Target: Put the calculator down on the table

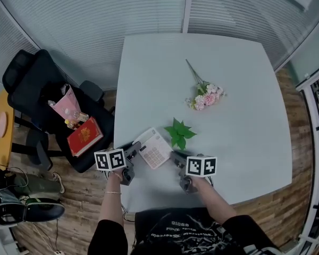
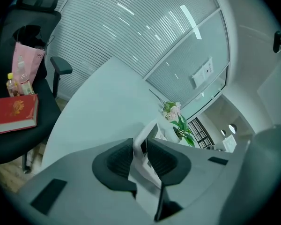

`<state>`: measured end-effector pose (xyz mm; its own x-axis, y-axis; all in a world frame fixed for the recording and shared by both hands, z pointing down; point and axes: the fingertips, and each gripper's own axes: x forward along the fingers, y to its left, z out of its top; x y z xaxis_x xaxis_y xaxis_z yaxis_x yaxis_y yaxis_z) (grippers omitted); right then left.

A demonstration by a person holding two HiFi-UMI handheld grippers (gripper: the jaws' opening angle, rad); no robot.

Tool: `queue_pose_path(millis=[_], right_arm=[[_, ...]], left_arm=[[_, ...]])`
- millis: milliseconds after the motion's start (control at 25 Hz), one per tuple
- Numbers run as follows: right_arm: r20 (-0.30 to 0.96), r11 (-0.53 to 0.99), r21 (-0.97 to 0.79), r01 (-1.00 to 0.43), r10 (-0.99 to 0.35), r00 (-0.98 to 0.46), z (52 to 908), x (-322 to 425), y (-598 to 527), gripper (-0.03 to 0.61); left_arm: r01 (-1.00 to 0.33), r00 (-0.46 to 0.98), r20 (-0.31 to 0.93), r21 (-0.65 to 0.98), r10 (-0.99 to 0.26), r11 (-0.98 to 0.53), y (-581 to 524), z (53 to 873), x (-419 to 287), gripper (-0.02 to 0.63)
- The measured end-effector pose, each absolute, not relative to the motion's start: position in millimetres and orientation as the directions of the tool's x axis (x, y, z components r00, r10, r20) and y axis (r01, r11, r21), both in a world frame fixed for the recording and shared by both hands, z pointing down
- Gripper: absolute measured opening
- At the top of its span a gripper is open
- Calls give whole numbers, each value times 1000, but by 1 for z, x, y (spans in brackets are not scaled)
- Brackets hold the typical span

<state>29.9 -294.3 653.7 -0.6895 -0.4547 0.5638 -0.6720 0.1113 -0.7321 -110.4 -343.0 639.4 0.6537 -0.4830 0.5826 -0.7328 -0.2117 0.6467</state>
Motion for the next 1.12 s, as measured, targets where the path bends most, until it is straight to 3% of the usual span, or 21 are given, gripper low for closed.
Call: queue_pose_path(millis=[400, 600, 720, 920, 1120], right_arm=[[604, 89, -718, -690, -413, -682, 660, 27, -295, 67], [635, 124, -676, -726, -401, -660, 663, 23, -294, 79], [626, 155, -673, -723, -401, -669, 660, 18, -292, 155], [628, 241, -630, -738, -402, -667, 652, 17, -288, 288], [609, 349, -574, -741, -423, -671, 635, 21, -279, 308]], left_arm=[[-763, 630, 613, 605, -476, -230, -353, 642, -110, 110], [-829, 540, 635, 513, -552, -221, -361, 642, -119, 153], [-838, 507, 632, 519, -585, -166, -361, 643, -122, 181], [-856, 464, 641, 502, -611, -123, -350, 639, -126, 328], [-866, 450, 641, 482, -622, -130, -325, 633, -122, 348]])
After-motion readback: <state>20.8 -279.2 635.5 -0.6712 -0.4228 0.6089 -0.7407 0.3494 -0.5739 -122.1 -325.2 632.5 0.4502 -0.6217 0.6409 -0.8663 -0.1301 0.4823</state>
